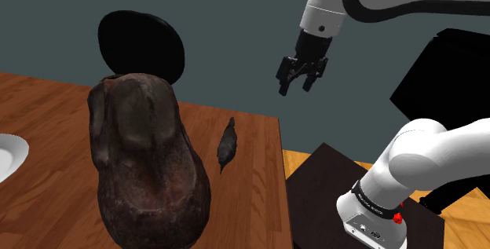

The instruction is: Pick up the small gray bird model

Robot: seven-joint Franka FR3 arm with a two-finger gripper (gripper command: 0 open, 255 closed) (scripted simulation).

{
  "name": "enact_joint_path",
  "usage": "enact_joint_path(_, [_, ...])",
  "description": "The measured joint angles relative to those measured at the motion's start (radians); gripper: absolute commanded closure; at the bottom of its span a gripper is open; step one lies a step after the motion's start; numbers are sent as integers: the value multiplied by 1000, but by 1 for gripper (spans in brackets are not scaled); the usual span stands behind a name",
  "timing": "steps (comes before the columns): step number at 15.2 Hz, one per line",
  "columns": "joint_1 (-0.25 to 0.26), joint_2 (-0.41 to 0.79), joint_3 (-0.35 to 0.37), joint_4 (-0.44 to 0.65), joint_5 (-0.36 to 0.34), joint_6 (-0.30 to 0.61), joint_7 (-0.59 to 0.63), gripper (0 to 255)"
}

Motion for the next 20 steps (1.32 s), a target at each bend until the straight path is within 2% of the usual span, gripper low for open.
enact_joint_path(5, [-18,127,133,15,61,105,199,0])
enact_joint_path(9, [-42,251,238,51,81,189,362,0])
enact_joint_path(13, [-79,409,340,115,60,274,538,0])
enact_joint_path(16, [-107,537,403,159,13,343,668,0])
enact_joint_path(20, [-113,598,426,150,-15,405,716,0])
